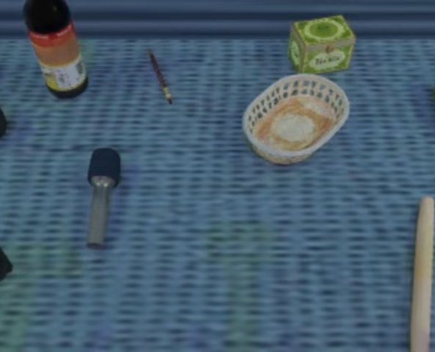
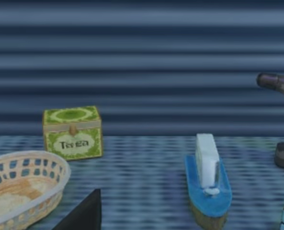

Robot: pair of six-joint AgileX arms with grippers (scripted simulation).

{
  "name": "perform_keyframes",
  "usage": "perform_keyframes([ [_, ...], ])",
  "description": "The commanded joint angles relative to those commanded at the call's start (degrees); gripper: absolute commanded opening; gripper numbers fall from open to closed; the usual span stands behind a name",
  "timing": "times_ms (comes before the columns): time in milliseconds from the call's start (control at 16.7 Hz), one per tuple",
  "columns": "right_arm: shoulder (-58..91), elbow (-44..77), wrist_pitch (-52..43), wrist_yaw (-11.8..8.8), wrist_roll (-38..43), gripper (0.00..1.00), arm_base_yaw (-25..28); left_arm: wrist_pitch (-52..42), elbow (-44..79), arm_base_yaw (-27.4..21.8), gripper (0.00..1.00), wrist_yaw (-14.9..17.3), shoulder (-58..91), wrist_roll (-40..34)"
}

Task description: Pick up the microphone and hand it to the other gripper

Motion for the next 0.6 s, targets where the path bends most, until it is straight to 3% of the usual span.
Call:
perform_keyframes([
  [300,0.0,0.0,0.0,0.0,0.0,1.00,0.0,-2.1,3.1,-0.8,1.00,0.1,3.6,-0.6],
  [600,0.0,0.0,0.0,0.0,0.0,1.00,0.0,-11.1,16.2,-3.5,1.00,0.3,21.7,-3.2],
])
